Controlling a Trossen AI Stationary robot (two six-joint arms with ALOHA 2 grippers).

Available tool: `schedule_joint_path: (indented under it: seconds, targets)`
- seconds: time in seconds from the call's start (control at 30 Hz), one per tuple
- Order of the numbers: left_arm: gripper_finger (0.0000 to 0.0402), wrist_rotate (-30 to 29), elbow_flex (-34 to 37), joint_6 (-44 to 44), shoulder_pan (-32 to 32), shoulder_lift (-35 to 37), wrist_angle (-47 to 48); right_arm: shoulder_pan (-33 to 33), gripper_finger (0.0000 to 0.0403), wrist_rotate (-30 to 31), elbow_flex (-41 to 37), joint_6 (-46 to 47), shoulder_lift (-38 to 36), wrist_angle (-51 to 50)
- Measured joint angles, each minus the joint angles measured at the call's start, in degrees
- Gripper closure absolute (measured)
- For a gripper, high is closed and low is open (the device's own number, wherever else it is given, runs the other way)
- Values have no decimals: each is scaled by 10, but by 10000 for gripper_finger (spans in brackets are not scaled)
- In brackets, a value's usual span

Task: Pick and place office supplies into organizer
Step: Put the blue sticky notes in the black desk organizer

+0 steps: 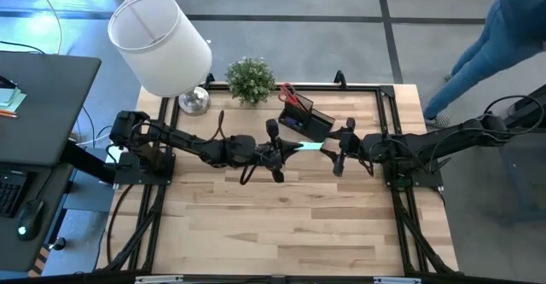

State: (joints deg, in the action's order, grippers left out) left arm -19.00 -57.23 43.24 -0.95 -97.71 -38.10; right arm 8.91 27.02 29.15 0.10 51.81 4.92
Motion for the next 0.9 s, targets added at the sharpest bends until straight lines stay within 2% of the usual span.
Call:
schedule_joint_path:
  seconds: [0.17, 0.5, 0.77, 0.9]
  targets:
    - [402, -20, 0, 0, -2, 0, -3, 0, 193, -35, 0, 12, 0, 1]
    - [402, -31, 0, -2, -2, 0, -10, 0, 209, -50, 0, 13, 0, 24]
    - [401, -31, 0, 3, -2, -9, -7, 0, 214, -126, 0, 3, 0, 72]
    - [401, -24, 0, 3, -2, -16, -14, 0, 214, -113, 0, 3, 0, 72]
